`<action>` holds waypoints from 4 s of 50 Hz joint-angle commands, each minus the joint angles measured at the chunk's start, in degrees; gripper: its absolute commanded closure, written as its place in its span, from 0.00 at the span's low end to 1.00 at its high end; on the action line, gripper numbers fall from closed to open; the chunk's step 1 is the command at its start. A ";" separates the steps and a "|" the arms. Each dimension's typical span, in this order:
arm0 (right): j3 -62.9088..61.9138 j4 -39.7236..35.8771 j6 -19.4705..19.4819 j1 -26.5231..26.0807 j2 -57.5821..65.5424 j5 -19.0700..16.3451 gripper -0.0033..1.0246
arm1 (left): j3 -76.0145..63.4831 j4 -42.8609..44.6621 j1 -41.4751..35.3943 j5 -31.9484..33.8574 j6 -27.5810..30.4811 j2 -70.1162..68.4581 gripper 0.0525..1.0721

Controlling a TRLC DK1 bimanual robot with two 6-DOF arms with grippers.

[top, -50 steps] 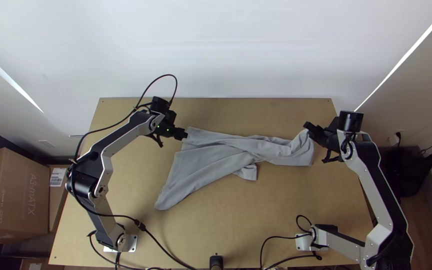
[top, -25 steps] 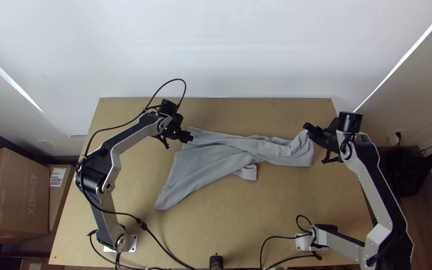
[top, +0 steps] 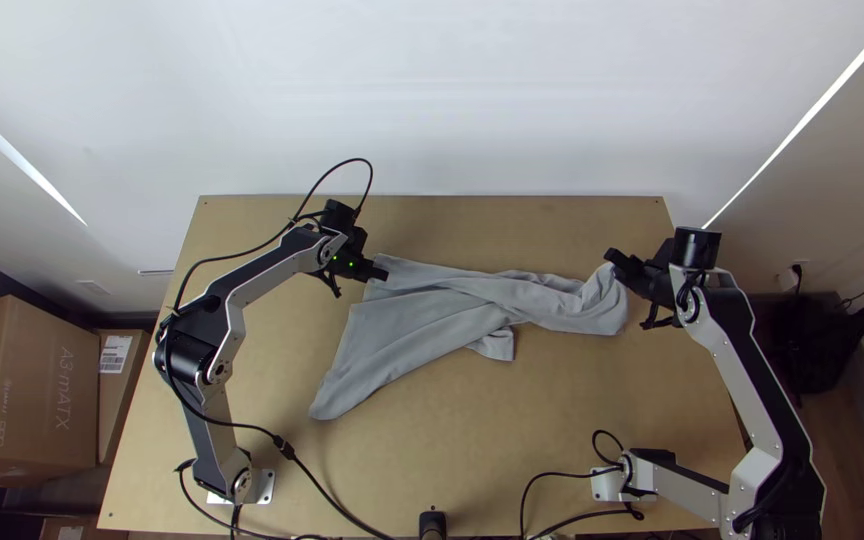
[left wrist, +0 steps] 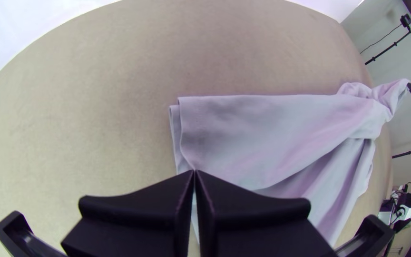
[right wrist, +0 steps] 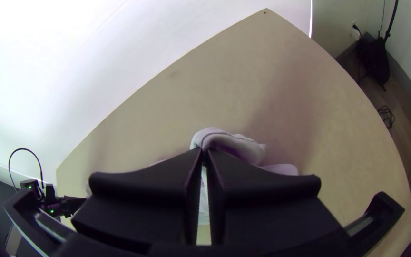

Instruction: Fold the t-shirt

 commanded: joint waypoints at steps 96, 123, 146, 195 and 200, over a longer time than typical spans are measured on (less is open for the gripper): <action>57.56 4.13 -10.09 7.14 -4.73 1.21 0.98 | 38.31 2.21 26.30 -8.16 -4.96 -45.85 0.98; 58.26 -0.17 -6.66 13.82 -18.44 0.41 0.98 | 36.82 -10.80 21.20 -6.14 -10.59 -62.81 0.98; 8.96 -0.88 -1.21 19.36 -28.28 0.50 0.98 | -14.77 -19.32 12.76 -0.25 -14.02 -82.32 0.98; 15.28 24.52 -5.08 13.47 29.20 3.75 0.98 | -11.61 11.35 20.94 2.91 -9.89 -18.25 0.97; 21.53 24.52 -6.13 12.86 35.44 3.75 0.98 | -4.84 11.18 21.29 2.21 -9.71 -10.96 0.97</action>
